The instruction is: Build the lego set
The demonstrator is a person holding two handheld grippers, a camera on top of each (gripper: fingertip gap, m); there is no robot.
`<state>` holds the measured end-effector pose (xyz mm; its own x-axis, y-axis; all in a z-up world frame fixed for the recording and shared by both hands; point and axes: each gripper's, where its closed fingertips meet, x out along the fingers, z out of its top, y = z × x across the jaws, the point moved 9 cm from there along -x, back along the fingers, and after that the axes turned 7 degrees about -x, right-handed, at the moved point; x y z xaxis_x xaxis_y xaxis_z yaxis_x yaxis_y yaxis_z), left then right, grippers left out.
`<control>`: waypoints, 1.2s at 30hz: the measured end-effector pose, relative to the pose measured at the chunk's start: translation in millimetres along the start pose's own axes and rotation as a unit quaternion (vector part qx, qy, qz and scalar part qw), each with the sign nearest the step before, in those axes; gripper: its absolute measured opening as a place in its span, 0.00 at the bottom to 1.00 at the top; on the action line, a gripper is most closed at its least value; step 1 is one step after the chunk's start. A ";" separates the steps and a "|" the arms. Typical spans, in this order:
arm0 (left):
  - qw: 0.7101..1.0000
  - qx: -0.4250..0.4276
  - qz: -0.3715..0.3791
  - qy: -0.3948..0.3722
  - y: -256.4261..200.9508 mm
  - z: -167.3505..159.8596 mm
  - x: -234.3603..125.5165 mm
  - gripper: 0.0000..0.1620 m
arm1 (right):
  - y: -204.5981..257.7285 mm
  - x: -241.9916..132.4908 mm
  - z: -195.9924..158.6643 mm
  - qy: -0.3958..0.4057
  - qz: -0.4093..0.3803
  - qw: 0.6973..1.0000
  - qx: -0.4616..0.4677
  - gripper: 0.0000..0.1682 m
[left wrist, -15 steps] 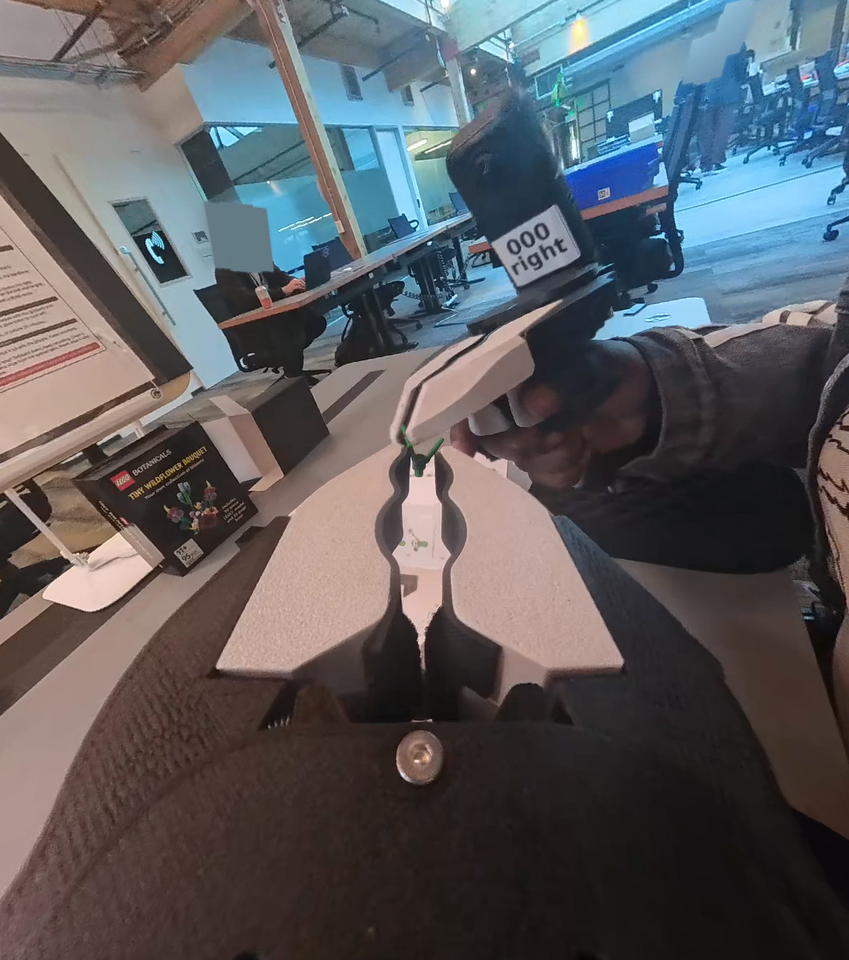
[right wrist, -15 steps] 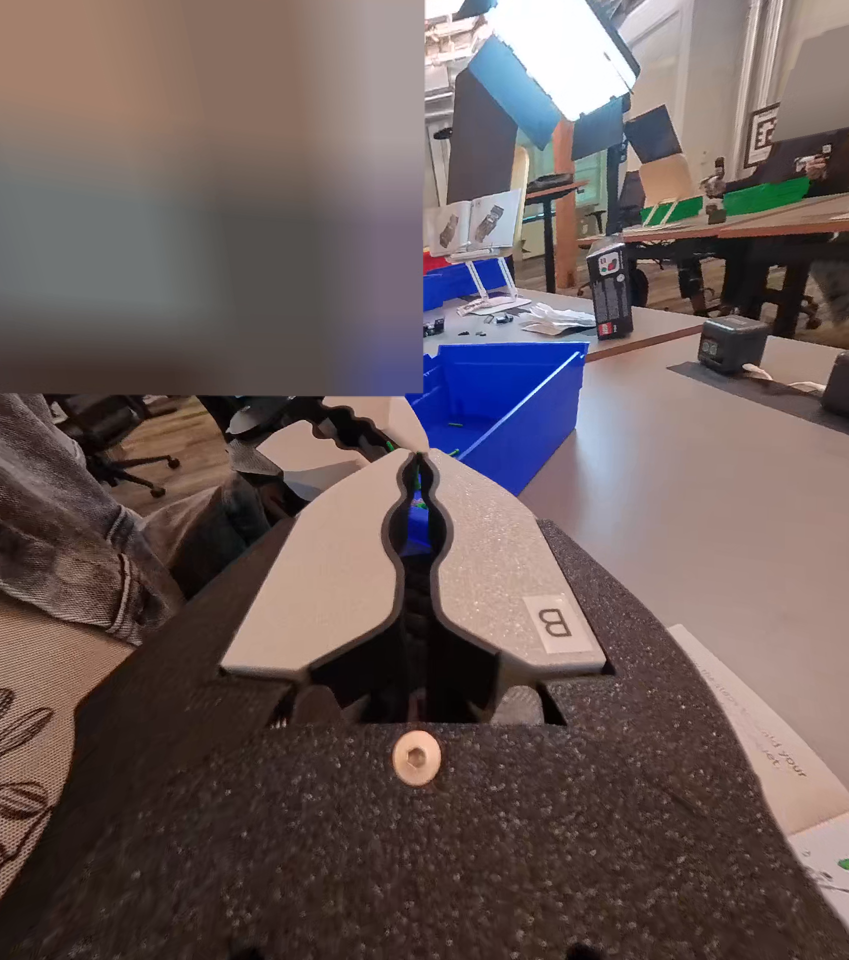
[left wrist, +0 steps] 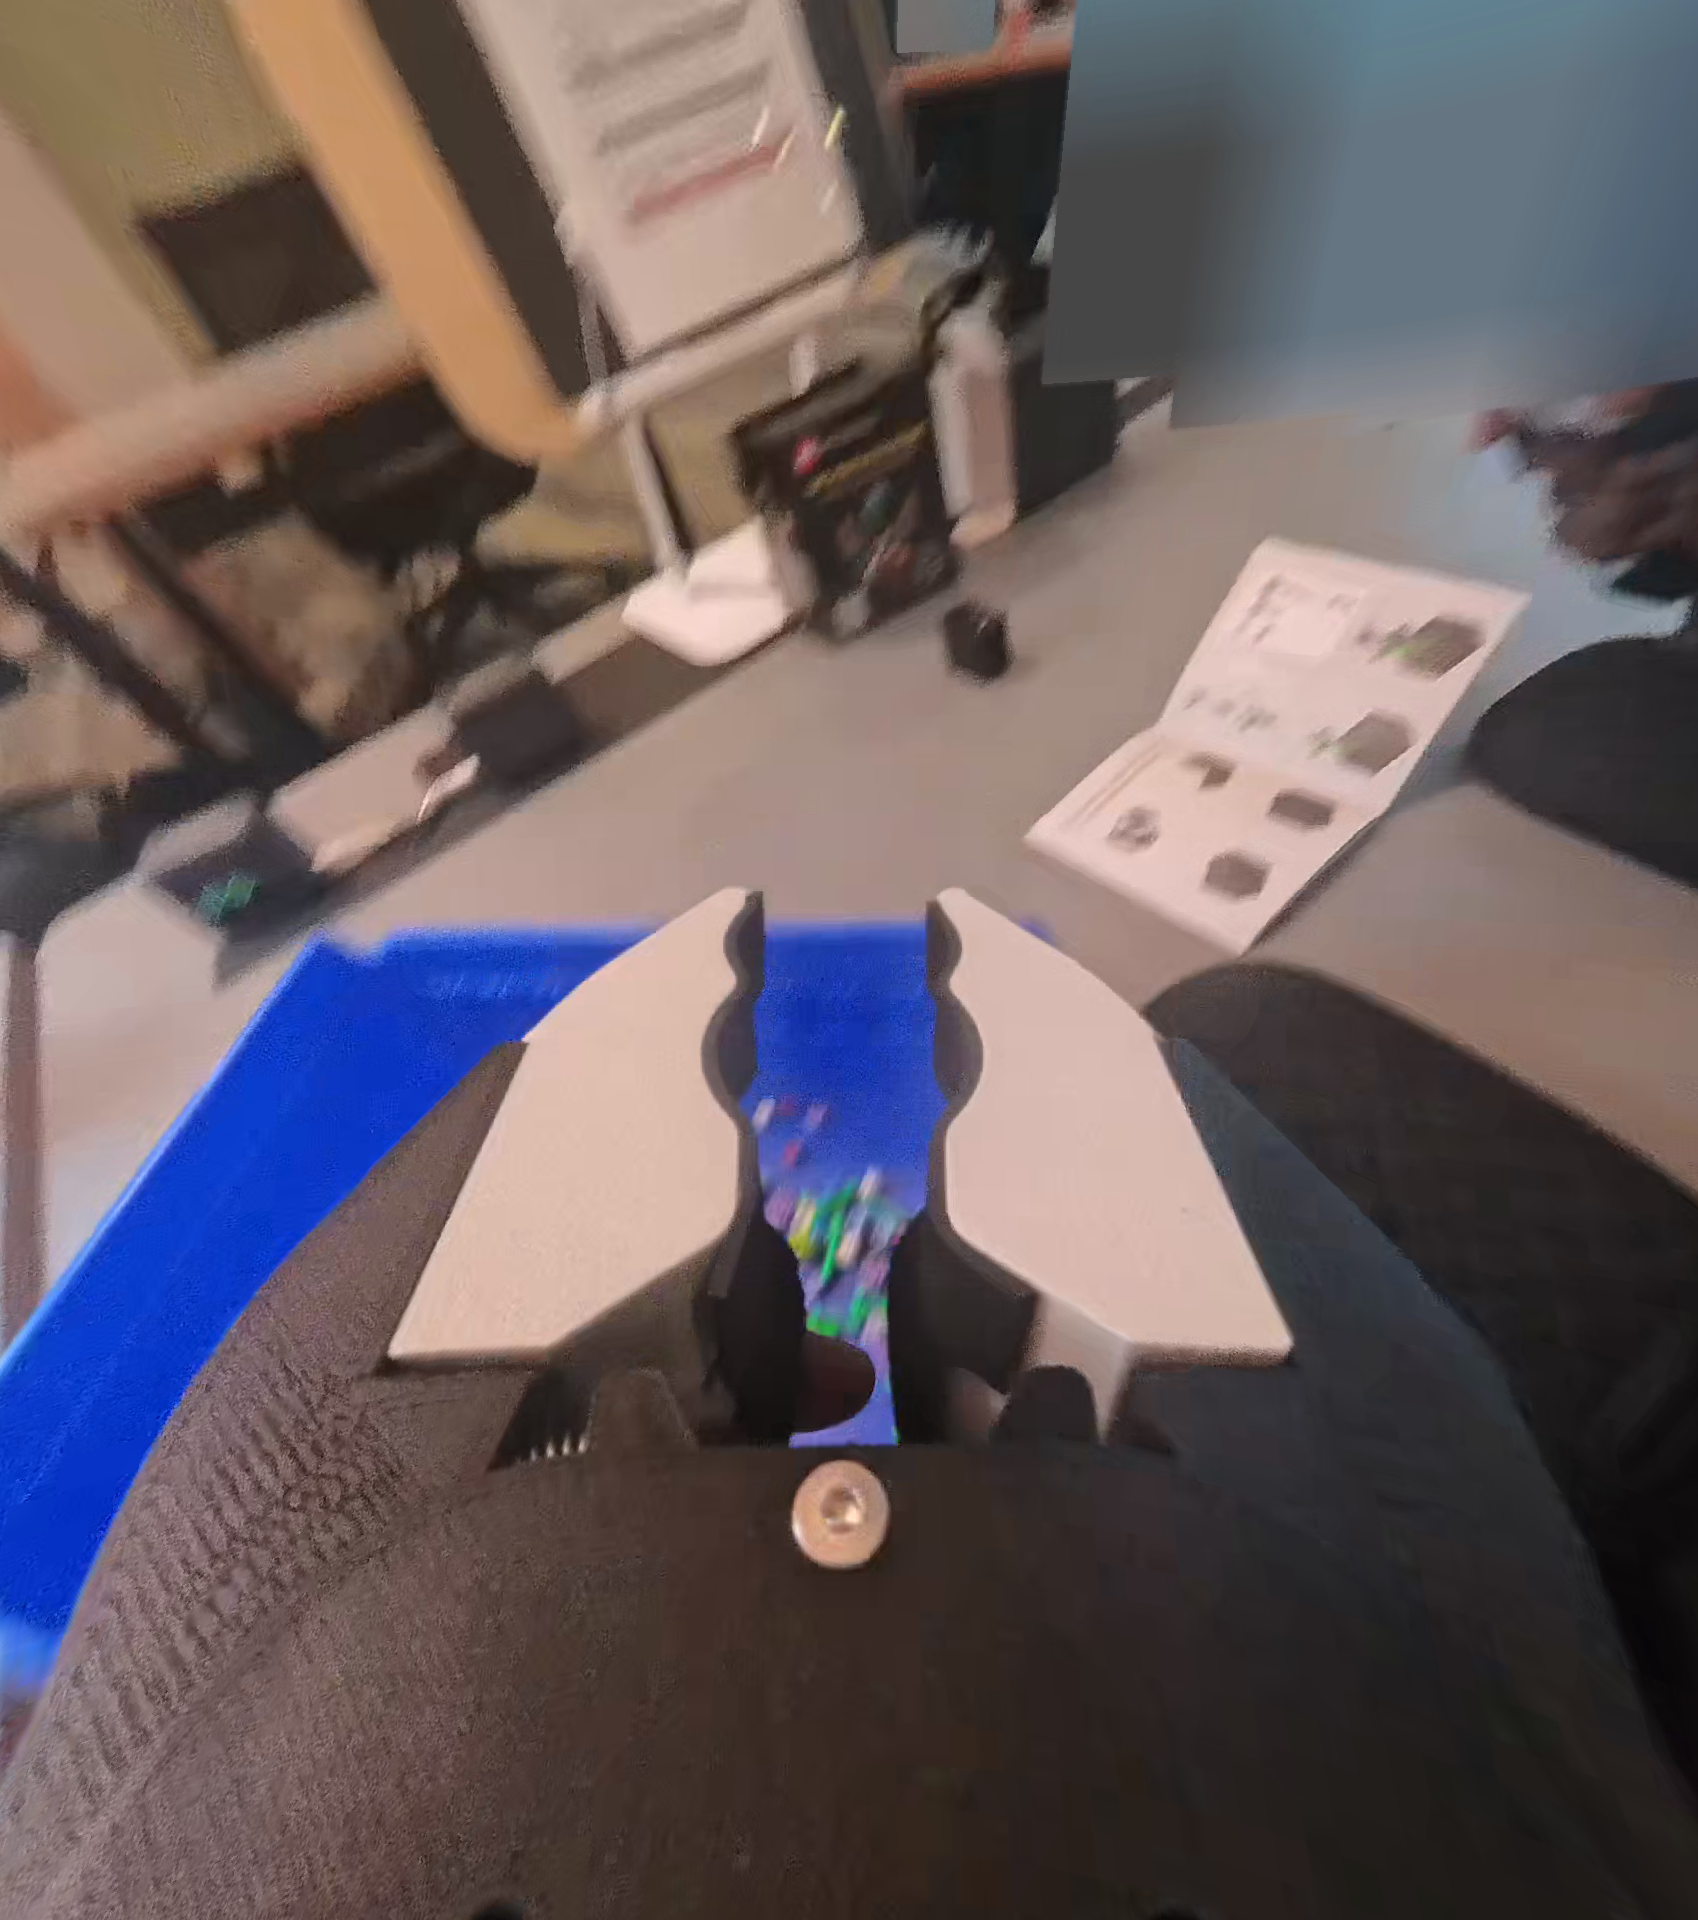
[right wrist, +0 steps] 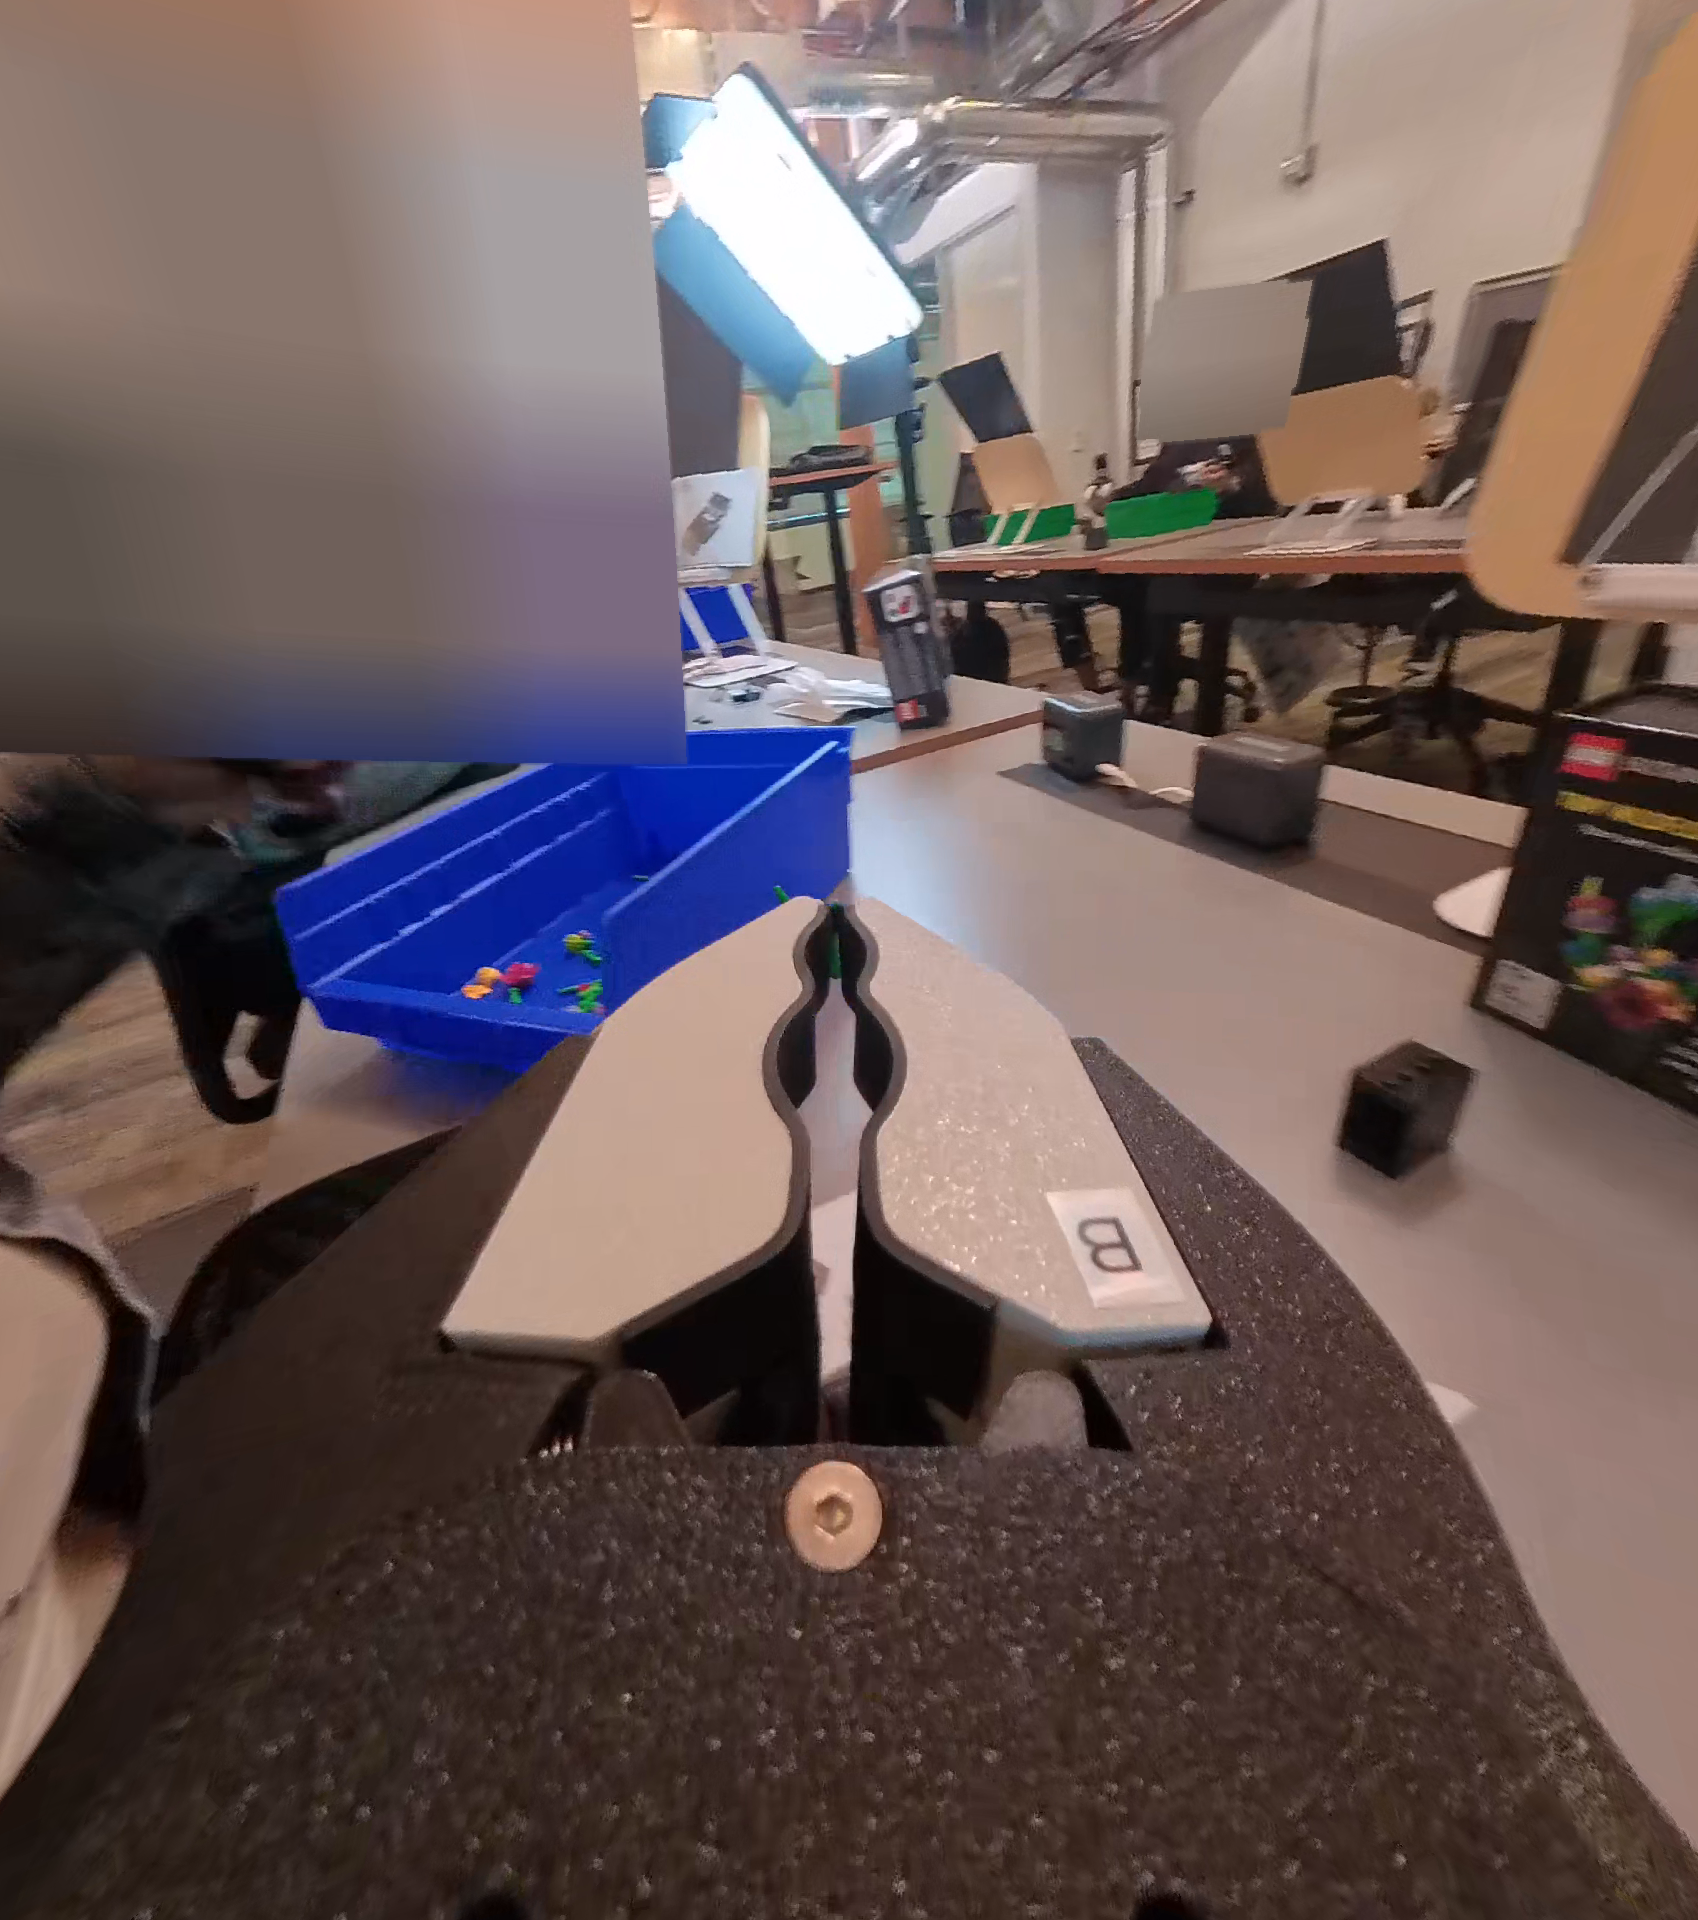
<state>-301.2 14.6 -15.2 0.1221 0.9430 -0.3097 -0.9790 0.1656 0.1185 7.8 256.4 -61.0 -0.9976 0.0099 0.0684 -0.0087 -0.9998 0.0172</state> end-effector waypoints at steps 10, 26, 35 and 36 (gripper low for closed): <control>0.885 0.085 -0.110 0.445 61.1 -62.5 25.6 0.16 | -26.8 -18.6 -4.7 -0.023 -0.037 0.999 -0.026 0.00; 0.805 0.060 -0.074 0.585 79.5 -104.6 72.9 0.03 | -34.3 -31.3 -9.2 -0.055 -0.049 0.997 -0.022 0.00; 0.797 0.047 -0.066 0.598 80.0 -110.0 75.3 0.06 | -35.0 -28.0 -16.5 -0.036 -0.040 0.999 -0.010 0.00; 0.797 0.046 -0.066 0.599 79.9 -110.1 76.1 0.06 | -35.7 -27.9 -17.5 -0.036 -0.039 0.999 -0.005 0.00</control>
<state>-388.0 67.7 -133.2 -0.0736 -0.0276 -0.9969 -0.9478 0.3128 0.0613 34.7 291.5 -81.0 -0.9863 0.0888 0.1392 -0.0874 -0.9960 0.0160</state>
